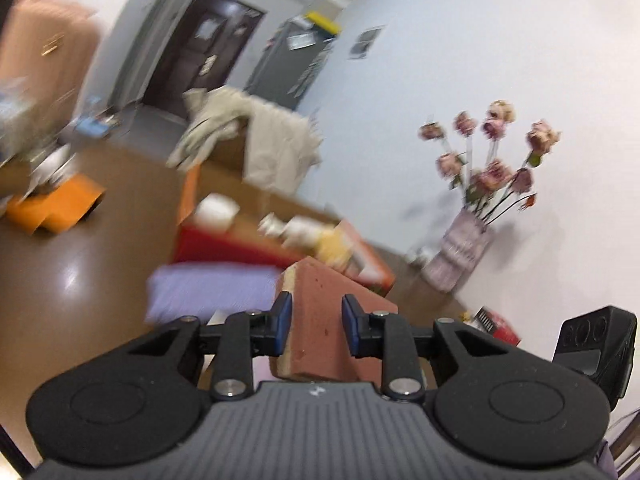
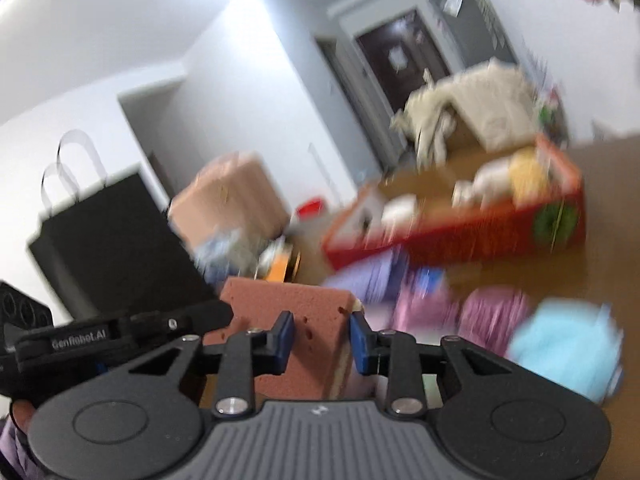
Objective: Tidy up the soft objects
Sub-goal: 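Carry the pink brick sponge into the box and open both tools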
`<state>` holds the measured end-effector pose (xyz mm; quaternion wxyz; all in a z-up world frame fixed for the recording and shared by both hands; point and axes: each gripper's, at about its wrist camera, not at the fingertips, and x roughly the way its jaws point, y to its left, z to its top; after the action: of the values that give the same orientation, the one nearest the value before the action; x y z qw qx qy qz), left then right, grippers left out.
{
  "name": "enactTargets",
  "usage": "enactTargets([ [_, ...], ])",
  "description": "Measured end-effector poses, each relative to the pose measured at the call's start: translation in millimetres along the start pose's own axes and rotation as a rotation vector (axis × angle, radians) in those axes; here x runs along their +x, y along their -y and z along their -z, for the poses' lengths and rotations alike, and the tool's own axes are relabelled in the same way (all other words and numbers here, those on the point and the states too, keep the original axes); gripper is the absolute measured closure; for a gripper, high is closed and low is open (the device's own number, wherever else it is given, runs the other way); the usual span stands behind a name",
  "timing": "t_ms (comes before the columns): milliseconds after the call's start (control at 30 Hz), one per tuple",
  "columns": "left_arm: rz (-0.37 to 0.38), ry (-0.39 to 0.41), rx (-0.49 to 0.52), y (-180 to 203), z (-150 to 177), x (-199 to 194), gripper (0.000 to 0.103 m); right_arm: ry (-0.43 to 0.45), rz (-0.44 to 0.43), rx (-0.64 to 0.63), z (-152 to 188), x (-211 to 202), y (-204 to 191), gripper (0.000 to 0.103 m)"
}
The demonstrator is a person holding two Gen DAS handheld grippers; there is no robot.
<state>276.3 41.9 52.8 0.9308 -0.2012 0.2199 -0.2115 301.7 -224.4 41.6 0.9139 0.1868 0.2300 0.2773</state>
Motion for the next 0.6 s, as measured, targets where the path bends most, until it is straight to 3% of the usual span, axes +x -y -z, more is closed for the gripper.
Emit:
enactTargets([
  [100,0.029,0.009,0.045,17,-43,57,0.076,0.04,0.037,-0.008,-54,11,30,0.074],
  [267,0.023,-0.104,-0.099,19,-82,179,0.076,-0.004,0.184,0.042,-117,62,103,0.074],
  [333,0.011,-0.151,-0.138,15,-82,222,0.076,-0.035,0.234,0.068,-127,81,132,0.074],
  [433,-0.017,-0.246,-0.121,10,-67,271,0.076,-0.135,0.314,0.117,-132,109,167,0.075],
  [600,-0.017,-0.353,-0.091,6,-42,300,0.075,-0.202,0.464,-0.037,-124,134,167,0.072],
])
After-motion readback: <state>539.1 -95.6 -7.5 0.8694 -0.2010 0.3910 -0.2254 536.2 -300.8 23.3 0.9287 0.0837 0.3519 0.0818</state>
